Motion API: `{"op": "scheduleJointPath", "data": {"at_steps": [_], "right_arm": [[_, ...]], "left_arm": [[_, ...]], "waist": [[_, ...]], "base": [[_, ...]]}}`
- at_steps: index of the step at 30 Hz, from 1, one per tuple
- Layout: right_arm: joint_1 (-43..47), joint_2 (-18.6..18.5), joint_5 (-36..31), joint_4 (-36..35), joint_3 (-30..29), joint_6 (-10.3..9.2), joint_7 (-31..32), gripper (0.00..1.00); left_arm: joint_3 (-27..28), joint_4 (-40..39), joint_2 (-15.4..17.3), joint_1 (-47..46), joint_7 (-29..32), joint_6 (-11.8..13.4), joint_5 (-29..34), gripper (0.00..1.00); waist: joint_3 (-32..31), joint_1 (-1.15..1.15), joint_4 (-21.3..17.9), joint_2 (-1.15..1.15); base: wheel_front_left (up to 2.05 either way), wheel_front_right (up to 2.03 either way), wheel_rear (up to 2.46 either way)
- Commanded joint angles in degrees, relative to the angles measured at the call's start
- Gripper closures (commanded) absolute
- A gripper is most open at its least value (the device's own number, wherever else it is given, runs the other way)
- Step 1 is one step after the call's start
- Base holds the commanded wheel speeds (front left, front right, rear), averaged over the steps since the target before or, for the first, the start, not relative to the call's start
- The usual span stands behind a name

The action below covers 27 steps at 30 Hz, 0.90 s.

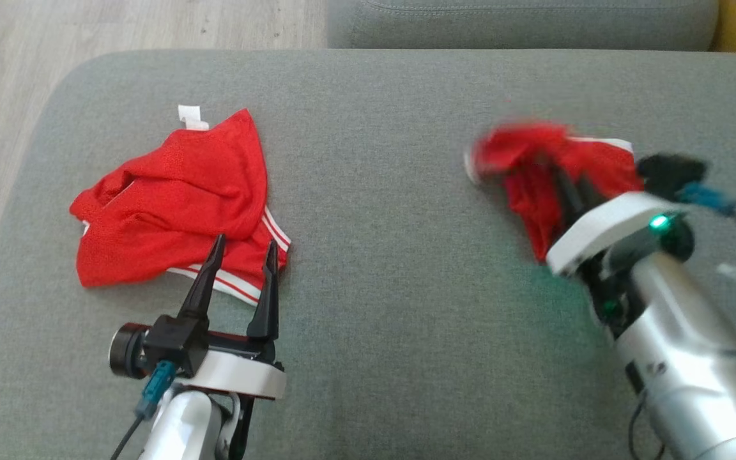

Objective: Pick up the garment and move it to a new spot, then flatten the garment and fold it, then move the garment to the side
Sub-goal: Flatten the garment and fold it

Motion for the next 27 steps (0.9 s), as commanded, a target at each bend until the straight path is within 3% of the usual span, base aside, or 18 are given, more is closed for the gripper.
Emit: {"op": "scheduleJointPath", "data": {"at_steps": [1,9,10,11,17,21,27], "right_arm": [[-0.4,-0.2,-0.6,-1.3,1.4,0.39,0.1,1.00],[1.1,-2.1,-6.0,6.9,13.8,0.39,-0.9,1.00],[1.1,-1.9,-6.1,8.6,14.4,0.39,-1.6,0.61],[1.0,-1.7,-5.9,9.2,14.5,0.39,-2.1,0.00],[0.8,-0.5,-5.5,10.1,11.1,0.39,-9.0,0.00],[2.3,0.6,-6.7,8.1,5.0,0.39,-11.3,0.00],[10.5,4.1,-15.5,-5.2,-10.0,0.39,-11.5,0.00]], "left_arm": [[2.0,-1.5,0.0,-1.1,-0.5,0.2,-0.1,0.00],[2.5,-1.4,0.0,-0.8,-0.5,0.5,-0.2,0.00],[2.6,-1.5,0.0,-0.7,-0.5,0.5,-0.1,0.00],[2.6,-1.5,0.0,-0.6,-0.5,0.4,-0.1,0.00],[3.0,-1.7,0.0,-0.3,-0.5,0.5,-0.1,0.00],[3.1,-2.0,0.0,-0.2,-0.5,0.5,-0.2,0.00],[2.6,-2.7,0.0,0.3,-0.5,0.5,-0.5,0.00]], "waist": [[-0.1,0.00,0.1,0.00],[-0.6,0.00,-0.9,0.00],[-0.7,0.00,-1.5,0.00],[-0.7,0.00,-1.9,0.00],[-1.4,0.00,-4.4,0.00],[-1.9,0.00,-6.4,0.00],[-2.0,0.00,-9.1,0.00]], "base": [[0.00,0.00,0.00],[0.00,0.00,0.00],[0.00,0.00,0.00],[0.00,0.00,0.00],[0.00,0.00,0.00],[0.00,0.00,0.00],[0.00,0.00,0.00]]}}
